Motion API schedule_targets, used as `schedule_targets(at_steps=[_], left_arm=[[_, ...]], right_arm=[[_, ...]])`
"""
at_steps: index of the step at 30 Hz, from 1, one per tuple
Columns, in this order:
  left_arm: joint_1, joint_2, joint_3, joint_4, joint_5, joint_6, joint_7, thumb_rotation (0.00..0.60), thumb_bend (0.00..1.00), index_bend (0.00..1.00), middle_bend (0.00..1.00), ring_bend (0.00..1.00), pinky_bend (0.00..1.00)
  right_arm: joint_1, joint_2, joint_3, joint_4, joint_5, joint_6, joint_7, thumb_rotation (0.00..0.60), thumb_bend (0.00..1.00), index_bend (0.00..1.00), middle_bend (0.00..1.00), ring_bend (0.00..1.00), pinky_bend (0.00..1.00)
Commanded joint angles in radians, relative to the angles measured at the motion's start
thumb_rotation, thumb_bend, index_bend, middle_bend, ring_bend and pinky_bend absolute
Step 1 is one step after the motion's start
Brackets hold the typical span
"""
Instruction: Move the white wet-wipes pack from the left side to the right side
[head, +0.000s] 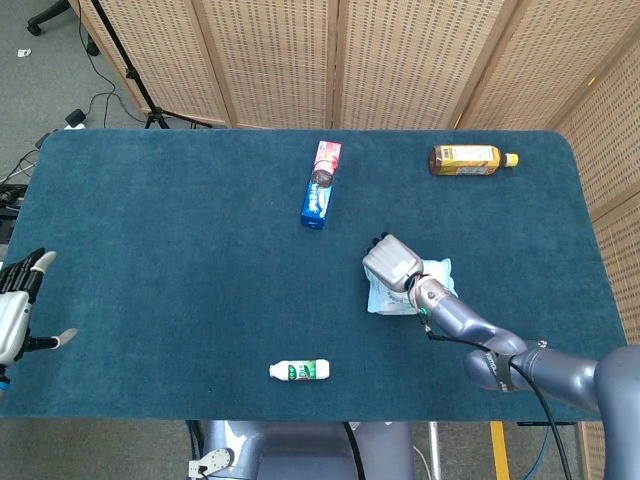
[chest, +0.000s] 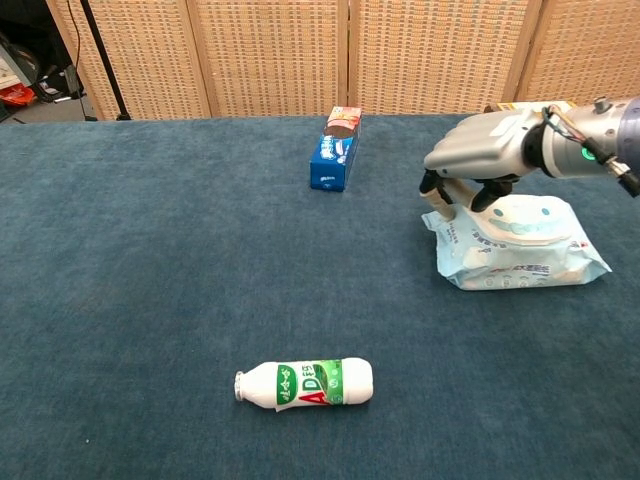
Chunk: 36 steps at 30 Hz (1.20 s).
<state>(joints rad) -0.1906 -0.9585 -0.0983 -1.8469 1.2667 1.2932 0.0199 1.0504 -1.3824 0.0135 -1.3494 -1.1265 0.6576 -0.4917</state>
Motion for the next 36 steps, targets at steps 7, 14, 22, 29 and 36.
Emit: schedule_targets(at_steps=[7, 14, 22, 29, 36], left_arm=[[0.000, -0.006, 0.009, -0.008, 0.023, 0.008, 0.017, 0.600, 0.00, 0.00, 0.00, 0.00, 0.00], [-0.002, -0.013, 0.014, -0.015, 0.032, 0.011, 0.034, 0.600, 0.00, 0.00, 0.00, 0.00, 0.00], [0.002, -0.016, 0.020, -0.022, 0.052, 0.025, 0.044, 0.600, 0.00, 0.00, 0.00, 0.00, 0.00], [0.004, -0.016, 0.024, -0.021, 0.063, 0.030, 0.039, 0.600, 0.00, 0.00, 0.00, 0.00, 0.00], [0.002, -0.017, 0.024, -0.021, 0.063, 0.028, 0.040, 0.600, 0.00, 0.00, 0.00, 0.00, 0.00]], right_arm=[[-0.121, 0.064, -0.104, 0.154, -0.260, 0.105, 0.215, 0.600, 1.00, 0.56, 0.44, 0.31, 0.29], [-0.183, 0.056, -0.153, 0.323, -0.404, 0.208, 0.375, 0.600, 1.00, 0.56, 0.44, 0.30, 0.29], [-0.242, 0.022, -0.119, 0.513, -0.487, 0.431, 0.598, 0.600, 1.00, 0.56, 0.43, 0.29, 0.29], [-0.271, 0.062, -0.125, 0.487, -0.606, 0.665, 0.746, 0.600, 1.00, 0.56, 0.43, 0.29, 0.29], [-0.306, 0.091, -0.212, 0.412, -0.781, 0.779, 0.601, 0.600, 1.00, 0.56, 0.42, 0.27, 0.29]])
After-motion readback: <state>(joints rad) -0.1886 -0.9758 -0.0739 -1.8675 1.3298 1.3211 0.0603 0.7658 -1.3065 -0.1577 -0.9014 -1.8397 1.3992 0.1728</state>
